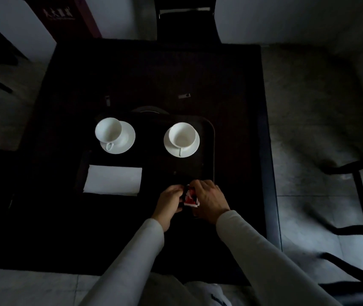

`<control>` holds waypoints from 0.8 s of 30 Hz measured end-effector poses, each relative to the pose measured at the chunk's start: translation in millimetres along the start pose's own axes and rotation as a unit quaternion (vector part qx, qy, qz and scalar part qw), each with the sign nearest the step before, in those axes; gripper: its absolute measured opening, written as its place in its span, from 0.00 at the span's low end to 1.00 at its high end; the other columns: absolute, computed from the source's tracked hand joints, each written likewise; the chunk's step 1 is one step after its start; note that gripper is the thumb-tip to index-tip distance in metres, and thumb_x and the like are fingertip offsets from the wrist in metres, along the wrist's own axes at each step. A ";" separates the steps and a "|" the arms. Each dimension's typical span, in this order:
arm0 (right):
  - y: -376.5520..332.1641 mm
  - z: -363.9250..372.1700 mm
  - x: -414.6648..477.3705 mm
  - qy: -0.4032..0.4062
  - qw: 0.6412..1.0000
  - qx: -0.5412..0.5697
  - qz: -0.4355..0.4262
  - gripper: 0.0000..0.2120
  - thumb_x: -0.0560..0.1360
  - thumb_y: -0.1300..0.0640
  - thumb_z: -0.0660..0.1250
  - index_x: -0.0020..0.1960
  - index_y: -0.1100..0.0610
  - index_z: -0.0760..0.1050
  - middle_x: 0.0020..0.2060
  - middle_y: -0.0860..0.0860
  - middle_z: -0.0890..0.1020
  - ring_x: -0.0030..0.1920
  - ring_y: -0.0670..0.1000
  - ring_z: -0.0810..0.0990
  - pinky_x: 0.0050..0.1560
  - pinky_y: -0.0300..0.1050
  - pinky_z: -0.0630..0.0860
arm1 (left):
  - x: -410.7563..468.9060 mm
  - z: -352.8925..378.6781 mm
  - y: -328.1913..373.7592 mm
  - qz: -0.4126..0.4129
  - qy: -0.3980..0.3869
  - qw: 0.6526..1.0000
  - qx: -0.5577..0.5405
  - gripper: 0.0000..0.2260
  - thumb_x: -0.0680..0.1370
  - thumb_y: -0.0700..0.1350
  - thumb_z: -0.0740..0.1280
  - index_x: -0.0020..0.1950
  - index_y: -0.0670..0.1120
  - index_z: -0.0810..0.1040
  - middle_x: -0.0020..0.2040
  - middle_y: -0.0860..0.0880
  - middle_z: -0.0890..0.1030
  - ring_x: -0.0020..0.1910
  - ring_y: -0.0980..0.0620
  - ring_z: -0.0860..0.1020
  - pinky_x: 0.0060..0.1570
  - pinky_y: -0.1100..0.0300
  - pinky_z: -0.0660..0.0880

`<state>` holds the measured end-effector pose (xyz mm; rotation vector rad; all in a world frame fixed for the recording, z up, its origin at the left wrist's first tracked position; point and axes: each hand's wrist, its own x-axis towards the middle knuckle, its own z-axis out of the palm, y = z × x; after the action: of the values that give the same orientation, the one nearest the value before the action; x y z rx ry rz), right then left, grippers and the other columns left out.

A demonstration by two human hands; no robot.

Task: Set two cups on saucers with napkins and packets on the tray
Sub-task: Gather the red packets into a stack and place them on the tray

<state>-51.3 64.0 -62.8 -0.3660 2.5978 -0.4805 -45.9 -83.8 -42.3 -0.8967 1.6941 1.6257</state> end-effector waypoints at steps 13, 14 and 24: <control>8.3 3.0 2.2 -0.008 1.000 0.015 -0.017 0.39 0.65 0.48 0.77 0.72 0.53 0.67 0.65 0.52 0.78 0.65 0.58 0.74 0.64 0.52 0.72 | 2.4 8.4 -4.7 0.004 0.004 1.000 -0.006 0.12 0.83 0.43 0.59 0.63 0.49 0.78 0.60 0.45 0.82 0.58 0.45 0.81 0.52 0.53 0.77; 9.7 3.8 1.7 -0.008 1.000 0.014 -0.016 0.39 0.65 0.48 0.77 0.72 0.53 0.67 0.64 0.52 0.78 0.65 0.58 0.74 0.64 0.52 0.72 | 2.2 9.2 -4.9 0.004 0.002 1.000 -0.006 0.12 0.83 0.43 0.59 0.63 0.48 0.78 0.60 0.44 0.82 0.58 0.45 0.81 0.53 0.53 0.77; 11.4 -2.8 -3.3 -0.022 1.000 -0.011 -0.018 0.49 0.65 0.47 0.79 0.80 0.54 0.58 0.70 0.55 0.75 0.69 0.59 0.72 0.69 0.54 0.71 | 3.2 -3.1 -2.1 0.011 -0.035 0.999 0.015 0.10 0.82 0.47 0.64 0.62 0.51 0.79 0.58 0.48 0.82 0.57 0.47 0.81 0.56 0.51 0.79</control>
<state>-51.7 76.1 -63.7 -0.4261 2.5593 -0.4508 -45.9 -87.1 -45.9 -0.8016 1.6815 1.6220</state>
